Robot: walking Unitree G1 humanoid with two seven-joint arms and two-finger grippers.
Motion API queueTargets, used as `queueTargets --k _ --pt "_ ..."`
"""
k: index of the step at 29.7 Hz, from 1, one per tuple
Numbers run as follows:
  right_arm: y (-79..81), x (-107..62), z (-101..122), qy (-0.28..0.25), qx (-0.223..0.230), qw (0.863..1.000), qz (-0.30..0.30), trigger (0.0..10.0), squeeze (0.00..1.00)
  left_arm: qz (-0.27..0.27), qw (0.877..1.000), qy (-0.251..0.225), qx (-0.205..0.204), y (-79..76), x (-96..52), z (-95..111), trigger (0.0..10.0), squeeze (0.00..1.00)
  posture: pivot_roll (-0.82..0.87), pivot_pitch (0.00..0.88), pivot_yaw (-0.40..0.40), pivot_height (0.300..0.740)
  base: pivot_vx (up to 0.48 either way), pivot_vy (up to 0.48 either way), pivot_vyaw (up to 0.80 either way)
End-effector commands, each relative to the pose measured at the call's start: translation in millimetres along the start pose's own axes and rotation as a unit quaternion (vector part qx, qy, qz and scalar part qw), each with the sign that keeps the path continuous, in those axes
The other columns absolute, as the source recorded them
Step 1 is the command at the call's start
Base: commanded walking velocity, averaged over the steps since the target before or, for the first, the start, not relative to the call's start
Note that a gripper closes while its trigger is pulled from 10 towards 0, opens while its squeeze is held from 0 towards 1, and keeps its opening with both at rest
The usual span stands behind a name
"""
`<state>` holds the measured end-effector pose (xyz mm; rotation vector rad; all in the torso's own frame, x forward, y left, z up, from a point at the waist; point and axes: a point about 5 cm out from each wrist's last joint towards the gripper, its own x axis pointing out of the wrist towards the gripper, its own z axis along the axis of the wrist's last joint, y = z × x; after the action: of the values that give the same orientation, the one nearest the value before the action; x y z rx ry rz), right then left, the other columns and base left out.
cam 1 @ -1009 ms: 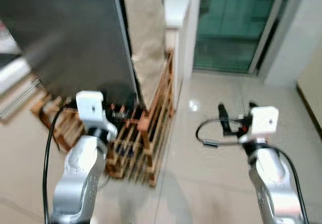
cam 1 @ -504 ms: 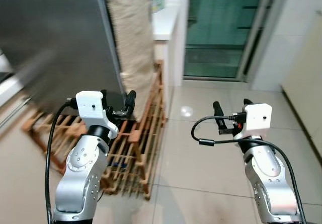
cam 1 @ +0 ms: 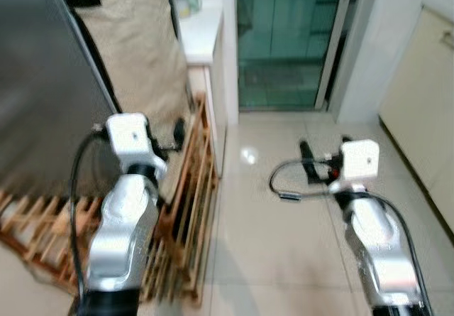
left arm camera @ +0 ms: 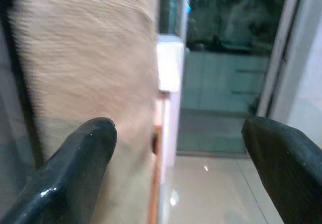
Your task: Restocking fridge
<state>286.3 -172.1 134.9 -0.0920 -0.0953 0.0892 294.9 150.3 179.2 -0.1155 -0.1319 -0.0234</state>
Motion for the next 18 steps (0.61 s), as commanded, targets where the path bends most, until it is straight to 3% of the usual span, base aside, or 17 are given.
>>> queueTargets --k 1,8,18 --pt "10.0 0.2 1.1 -0.005 0.007 1.000 0.019 10.0 0.00 0.029 1.000 -0.001 0.004 13.1 -1.9 0.9 10.0 0.00 -0.16 0.000 0.078 0.740 0.000 0.000 0.00" --pt "10.1 -0.7 -1.2 -0.001 0.005 1.000 0.022 10.0 0.00 0.036 0.999 0.000 0.004 13.7 0.5 2.5 10.0 0.00 -0.16 0.000 0.079 0.740 0.000 0.000 0.00" --pt "10.3 -3.8 -5.6 0.008 0.007 1.000 0.020 10.0 0.00 0.003 1.000 0.006 0.002 3.3 3.1 2.6 10.0 0.00 -0.17 0.000 0.083 0.740 0.000 0.000 0.00"
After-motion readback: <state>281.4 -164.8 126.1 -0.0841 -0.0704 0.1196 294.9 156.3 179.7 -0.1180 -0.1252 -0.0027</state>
